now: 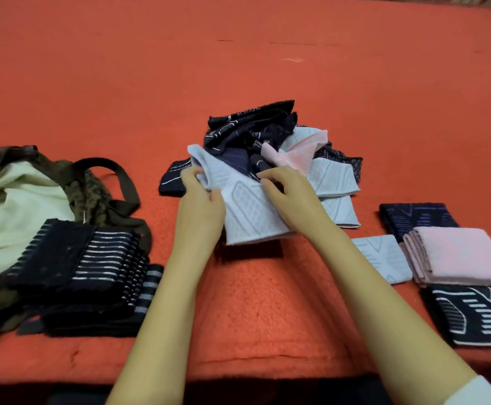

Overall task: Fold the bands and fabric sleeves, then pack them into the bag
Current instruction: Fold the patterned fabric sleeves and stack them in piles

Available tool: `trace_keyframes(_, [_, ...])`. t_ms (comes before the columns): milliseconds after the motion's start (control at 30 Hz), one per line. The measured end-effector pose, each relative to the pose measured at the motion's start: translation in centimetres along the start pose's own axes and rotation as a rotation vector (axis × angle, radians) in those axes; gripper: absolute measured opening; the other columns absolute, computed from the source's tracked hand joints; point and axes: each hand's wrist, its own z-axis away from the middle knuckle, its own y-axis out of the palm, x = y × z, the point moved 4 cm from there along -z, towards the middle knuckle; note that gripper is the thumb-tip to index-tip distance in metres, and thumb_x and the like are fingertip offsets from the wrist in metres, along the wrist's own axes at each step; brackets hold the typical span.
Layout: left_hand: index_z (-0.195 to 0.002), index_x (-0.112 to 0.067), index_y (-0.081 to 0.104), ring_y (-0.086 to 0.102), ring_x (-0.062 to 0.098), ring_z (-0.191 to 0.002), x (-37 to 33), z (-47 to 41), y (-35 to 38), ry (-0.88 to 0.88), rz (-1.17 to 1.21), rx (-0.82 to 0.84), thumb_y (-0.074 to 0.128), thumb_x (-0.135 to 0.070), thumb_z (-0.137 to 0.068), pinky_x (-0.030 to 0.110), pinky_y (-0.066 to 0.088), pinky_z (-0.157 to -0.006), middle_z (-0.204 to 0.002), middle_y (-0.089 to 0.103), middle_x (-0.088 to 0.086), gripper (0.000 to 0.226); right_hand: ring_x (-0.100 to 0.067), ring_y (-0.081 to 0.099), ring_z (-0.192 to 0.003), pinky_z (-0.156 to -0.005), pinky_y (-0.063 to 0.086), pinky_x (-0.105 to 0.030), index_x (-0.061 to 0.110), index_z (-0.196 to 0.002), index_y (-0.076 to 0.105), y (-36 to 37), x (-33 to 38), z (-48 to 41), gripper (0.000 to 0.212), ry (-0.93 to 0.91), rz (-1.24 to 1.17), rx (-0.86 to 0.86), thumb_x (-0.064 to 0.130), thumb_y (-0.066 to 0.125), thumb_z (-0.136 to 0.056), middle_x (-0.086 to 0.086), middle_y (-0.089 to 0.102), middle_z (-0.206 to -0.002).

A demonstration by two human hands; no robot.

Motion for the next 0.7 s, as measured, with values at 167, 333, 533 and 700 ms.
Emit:
trace_keyframes(167, [-0.125, -0.015, 0.045, 0.053, 0.026, -0.089, 4.3, 3.3, -1.0, -0.174, -0.123, 0.137, 0.039, -0.017, -0.097, 0.031, 0.027, -0.064, -0.096, 0.059, 0.005, 0.029, -0.015, 0.054, -0.087, -0.084, 0.043, -0.034, 0.017, -0.112, 0.063, 3.0, 0.8, 3.0, 0.025, 0.101, 0.006, 0.117, 0.029, 0.056, -0.092, -0.001, 0.061, -0.096])
trace_keyframes(333, [-0.099, -0.012, 0.056, 0.042, 0.023, -0.100, 5.1, 4.1, -1.5, -0.124, -0.164, -0.038, 0.051, -0.040, -0.093, 0.032, 0.031, -0.088, -0.103, 0.044, 0.007, 0.028, -0.022, 0.057, -0.101, -0.079, 0.039, -0.029, 0.016, -0.122, 0.058, 5.1, 0.4, 5.5, 0.039, 0.273, -0.049, 0.130, 0.039, 0.055, -0.091, -0.005, 0.063, -0.102])
trace_keyframes(533, [-0.101, -0.014, 0.051, 0.054, 0.014, -0.080, 4.4, 5.2, -1.4, -0.063, 0.109, -0.017, 0.057, -0.030, -0.092, 0.020, 0.036, -0.063, -0.089, 0.058, -0.004, 0.019, -0.026, 0.055, -0.106, -0.087, 0.039, -0.035, 0.013, -0.109, 0.056, 5.2, 0.0, 6.6, 0.053, 0.486, -0.021, 0.224, 0.059, 0.035, -0.093, -0.008, 0.062, -0.108])
trace_keyframes(700, [-0.114, -0.014, 0.051, 0.055, 0.024, -0.100, 5.5, 5.5, -1.9, -0.083, -0.002, 0.030, 0.051, -0.023, -0.095, 0.034, 0.040, -0.082, -0.109, 0.060, 0.006, 0.021, -0.021, 0.056, -0.055, -0.063, 0.051, -0.032, 0.009, -0.080, 0.062, 5.5, 0.3, 7.8, 0.050, 0.637, -0.420, 0.326, 0.052, 0.041, -0.095, -0.007, 0.058, -0.059])
